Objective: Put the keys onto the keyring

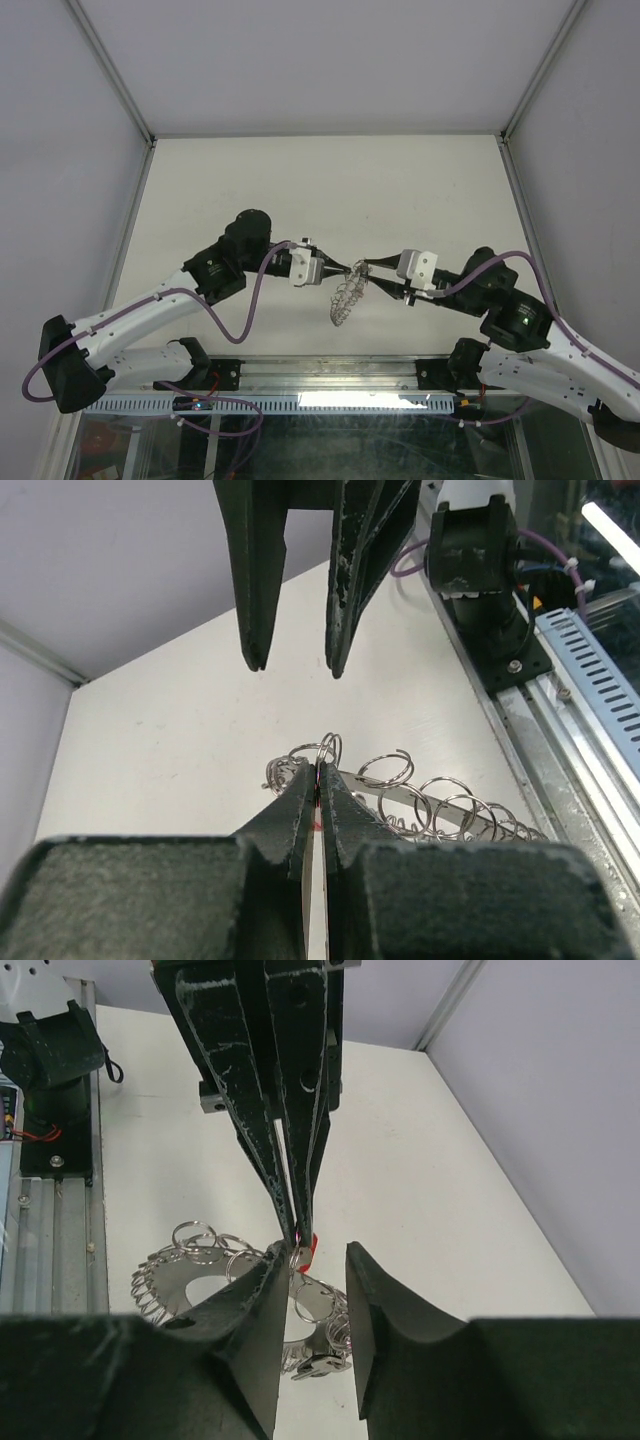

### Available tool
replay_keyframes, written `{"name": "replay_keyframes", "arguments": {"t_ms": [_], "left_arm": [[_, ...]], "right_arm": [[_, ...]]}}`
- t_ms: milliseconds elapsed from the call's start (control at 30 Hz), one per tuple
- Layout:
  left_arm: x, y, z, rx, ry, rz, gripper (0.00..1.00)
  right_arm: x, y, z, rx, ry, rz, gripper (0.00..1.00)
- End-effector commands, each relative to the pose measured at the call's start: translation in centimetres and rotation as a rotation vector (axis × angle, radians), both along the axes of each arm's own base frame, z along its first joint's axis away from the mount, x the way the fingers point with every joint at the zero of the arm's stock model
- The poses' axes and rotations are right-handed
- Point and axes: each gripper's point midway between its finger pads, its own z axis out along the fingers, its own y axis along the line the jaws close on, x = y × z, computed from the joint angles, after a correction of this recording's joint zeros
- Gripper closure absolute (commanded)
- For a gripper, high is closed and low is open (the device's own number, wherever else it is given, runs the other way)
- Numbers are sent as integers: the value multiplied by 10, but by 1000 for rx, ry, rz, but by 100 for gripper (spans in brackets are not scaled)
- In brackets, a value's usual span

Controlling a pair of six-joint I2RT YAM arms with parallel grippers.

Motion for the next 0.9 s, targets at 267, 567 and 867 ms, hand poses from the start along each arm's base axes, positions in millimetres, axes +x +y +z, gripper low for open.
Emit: {"name": "replay_keyframes", "arguments": {"t_ms": [267, 567, 867], "left_arm": [[13, 0, 22, 31, -119, 29, 100], [14, 0, 19, 39, -120, 30, 100], [14, 2, 9, 59, -79, 50, 100]], "right_arm": [[12, 10, -10, -50, 94, -48, 69], [11, 17, -27, -86, 158, -37, 69], [26, 4, -44, -67, 225, -179, 69]]}}
